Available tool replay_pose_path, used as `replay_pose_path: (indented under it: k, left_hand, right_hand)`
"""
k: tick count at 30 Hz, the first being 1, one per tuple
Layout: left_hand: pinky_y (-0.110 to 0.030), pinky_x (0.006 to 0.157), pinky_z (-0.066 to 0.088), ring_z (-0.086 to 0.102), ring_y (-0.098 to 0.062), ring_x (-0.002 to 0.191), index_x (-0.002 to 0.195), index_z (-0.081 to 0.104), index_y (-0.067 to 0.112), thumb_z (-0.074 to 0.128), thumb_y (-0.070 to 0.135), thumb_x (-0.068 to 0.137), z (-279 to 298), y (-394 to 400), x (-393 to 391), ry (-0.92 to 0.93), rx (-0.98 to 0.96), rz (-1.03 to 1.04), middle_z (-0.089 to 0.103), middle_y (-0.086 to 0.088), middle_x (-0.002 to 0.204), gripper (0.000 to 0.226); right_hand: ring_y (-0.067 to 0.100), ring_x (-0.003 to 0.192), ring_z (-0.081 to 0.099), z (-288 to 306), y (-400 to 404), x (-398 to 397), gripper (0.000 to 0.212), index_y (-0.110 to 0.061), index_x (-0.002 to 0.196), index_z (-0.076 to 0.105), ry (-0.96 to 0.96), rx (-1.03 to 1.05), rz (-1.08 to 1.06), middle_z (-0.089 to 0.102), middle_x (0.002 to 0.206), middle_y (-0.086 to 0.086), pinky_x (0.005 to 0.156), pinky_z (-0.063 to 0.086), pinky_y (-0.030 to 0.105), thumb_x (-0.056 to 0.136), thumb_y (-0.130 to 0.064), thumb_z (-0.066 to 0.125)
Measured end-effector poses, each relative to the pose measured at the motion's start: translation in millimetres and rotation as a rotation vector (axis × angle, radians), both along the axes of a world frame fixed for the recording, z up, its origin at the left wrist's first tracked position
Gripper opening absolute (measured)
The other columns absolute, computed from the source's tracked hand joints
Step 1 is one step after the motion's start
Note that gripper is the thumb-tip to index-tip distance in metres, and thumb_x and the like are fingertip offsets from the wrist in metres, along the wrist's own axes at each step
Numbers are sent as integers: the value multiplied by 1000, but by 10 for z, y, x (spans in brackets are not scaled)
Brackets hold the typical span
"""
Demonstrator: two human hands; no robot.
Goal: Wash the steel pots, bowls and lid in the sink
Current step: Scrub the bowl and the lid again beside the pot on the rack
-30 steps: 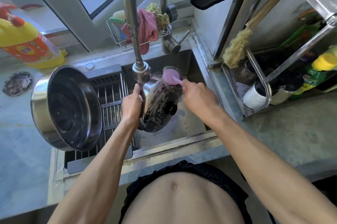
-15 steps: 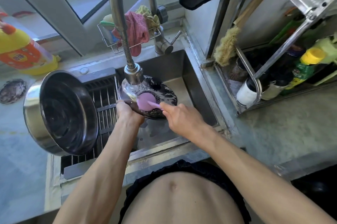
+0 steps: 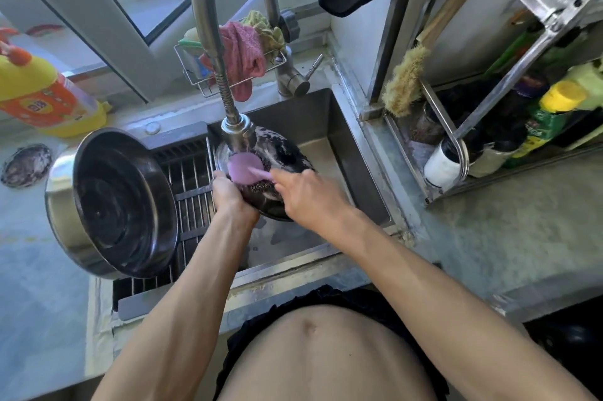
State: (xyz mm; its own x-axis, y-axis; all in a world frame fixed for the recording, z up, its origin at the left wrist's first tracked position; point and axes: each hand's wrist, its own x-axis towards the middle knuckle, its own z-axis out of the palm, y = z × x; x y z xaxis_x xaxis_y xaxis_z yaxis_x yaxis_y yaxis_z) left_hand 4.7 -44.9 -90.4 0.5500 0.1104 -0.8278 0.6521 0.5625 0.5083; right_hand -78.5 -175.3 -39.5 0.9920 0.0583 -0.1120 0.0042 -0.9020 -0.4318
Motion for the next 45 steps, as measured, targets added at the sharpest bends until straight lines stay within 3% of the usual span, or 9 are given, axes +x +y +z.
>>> replay_pose_path:
  k: [3,8,12,18,22,28,35,40,45]
  left_hand:
    - [-52,103,51,69,-36,109,123,70,12,42,58,100,-105,-2,-83,-45,33,-97,74,-17,117,58]
    - [-52,94,58,74,-33,102,124,71,13,56,60,95,-157,149,-84,-100,103,-179,76,-16,115,57]
    - [-49,100,55,71,-30,113,131,69,14,49,52,102,-96,157,-125,-177,51,-210,74,-12,122,52]
    - [-48,105,51,68,-31,116,131,70,17,41,50,104,-103,203,-79,-142,-47,-16,73,-10,124,51]
    - [-56,110,45,63,-34,120,127,71,19,41,56,102,-139,189,-98,-34,-51,166,70,-12,128,54]
    - [-51,95,56,71,-34,104,119,73,15,53,59,95,-125,15,-175,-38,99,129,75,-14,114,54]
    - [-32,72,57,71,-19,78,83,65,14,64,51,97,-8,4,-324,-162,338,-61,72,-3,85,40]
    - [-34,71,57,71,-22,79,84,64,14,64,51,96,54,91,-305,-130,337,-52,73,-6,89,39]
    - [-38,79,60,72,-23,83,87,63,16,64,52,97,77,-43,-367,-75,284,-28,73,-6,92,38]
  right_hand:
    - [38,91,65,-38,-201,120,33,-28,134,52,38,-27,-146,66,100,15,62,39,35,104,-26,38]
    - [34,75,63,97,-248,26,35,-33,137,49,80,-29,76,64,88,12,58,47,40,105,-27,37]
    - [20,55,53,38,-570,305,32,-30,131,56,52,-2,-201,63,78,3,48,43,31,105,-27,38]
    - [28,71,57,-224,-749,206,24,-21,116,59,87,74,-333,63,84,8,55,34,33,103,-26,40]
    - [25,64,51,-301,-625,-2,33,-34,132,57,143,95,-249,56,78,5,53,34,30,103,-27,42]
    - [34,68,64,-212,-131,-248,31,-27,133,51,59,91,-42,65,78,11,54,43,35,104,-27,40]
    - [33,76,66,-282,-451,116,37,-35,138,51,-23,41,-253,70,88,11,55,41,33,104,-28,38]
    - [24,55,54,-199,-408,-28,40,-42,141,47,-29,111,-118,60,69,3,47,40,31,104,-27,41]
    - [37,82,65,-263,-326,122,34,-32,134,54,-28,89,-194,68,91,13,59,48,38,104,-29,39]
